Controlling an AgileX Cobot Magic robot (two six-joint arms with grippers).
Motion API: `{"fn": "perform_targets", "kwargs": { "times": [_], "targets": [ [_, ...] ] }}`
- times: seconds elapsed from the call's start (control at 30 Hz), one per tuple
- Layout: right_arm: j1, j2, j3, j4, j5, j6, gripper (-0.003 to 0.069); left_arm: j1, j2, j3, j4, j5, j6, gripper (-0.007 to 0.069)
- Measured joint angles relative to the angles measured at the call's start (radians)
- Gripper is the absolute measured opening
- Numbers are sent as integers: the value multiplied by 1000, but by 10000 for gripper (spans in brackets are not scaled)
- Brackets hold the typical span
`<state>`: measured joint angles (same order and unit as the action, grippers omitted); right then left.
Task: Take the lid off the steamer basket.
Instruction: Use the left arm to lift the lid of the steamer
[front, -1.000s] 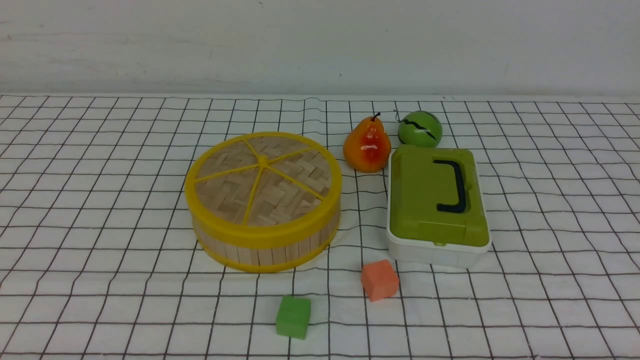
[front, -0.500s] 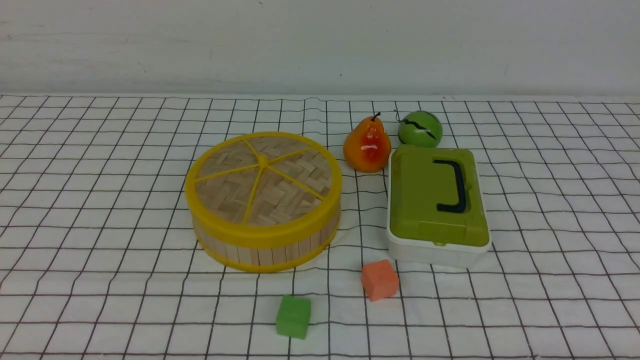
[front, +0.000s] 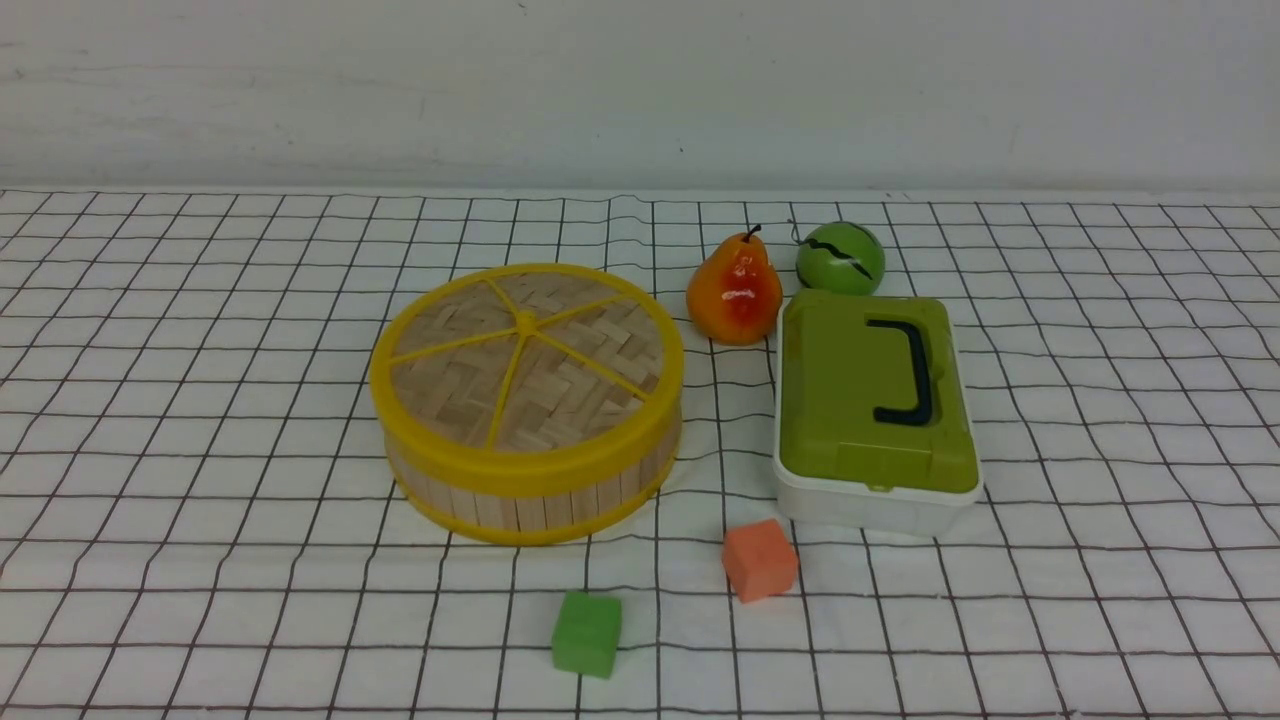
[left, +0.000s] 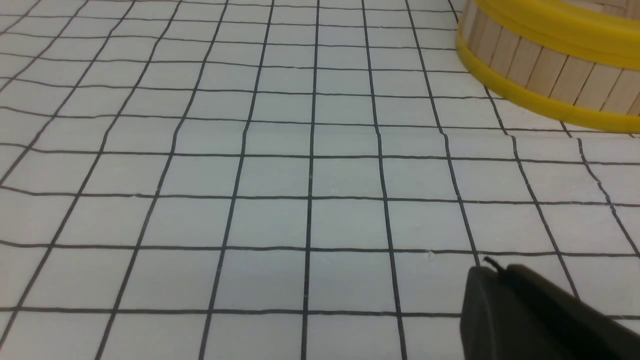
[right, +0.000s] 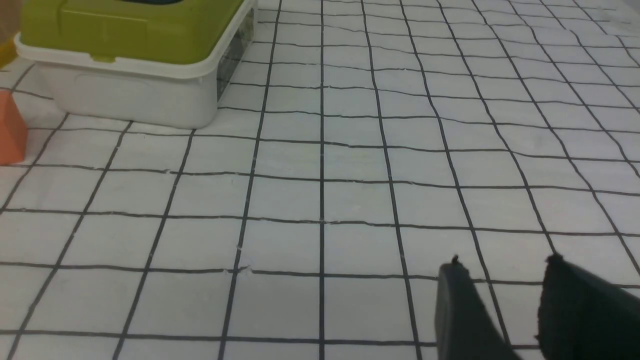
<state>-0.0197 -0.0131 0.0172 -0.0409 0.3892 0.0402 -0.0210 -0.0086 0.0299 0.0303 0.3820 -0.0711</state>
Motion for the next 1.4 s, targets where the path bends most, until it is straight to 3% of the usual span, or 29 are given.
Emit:
{"fn": "perform_targets", "kwargs": {
  "times": [0.73, 0.9, 1.0, 1.2, 1.23, 1.4],
  "targets": [
    [0, 0, 0, 0, 0, 0, 239, 0, 0, 0, -1, -14, 0, 39],
    [0, 0, 0, 0, 0, 0, 239, 0, 0, 0, -37, -79, 0, 42],
    [0, 0, 0, 0, 0, 0, 239, 0, 0, 0, -77, -232, 0, 46],
    [0, 0, 0, 0, 0, 0, 239, 0, 0, 0, -131, -727, 0, 56],
    [0, 0, 0, 0, 0, 0, 239, 0, 0, 0, -132, -741, -1, 56],
    [0, 0, 0, 0, 0, 0, 239, 0, 0, -1, -143, -1025, -118, 62]
  ]
}}
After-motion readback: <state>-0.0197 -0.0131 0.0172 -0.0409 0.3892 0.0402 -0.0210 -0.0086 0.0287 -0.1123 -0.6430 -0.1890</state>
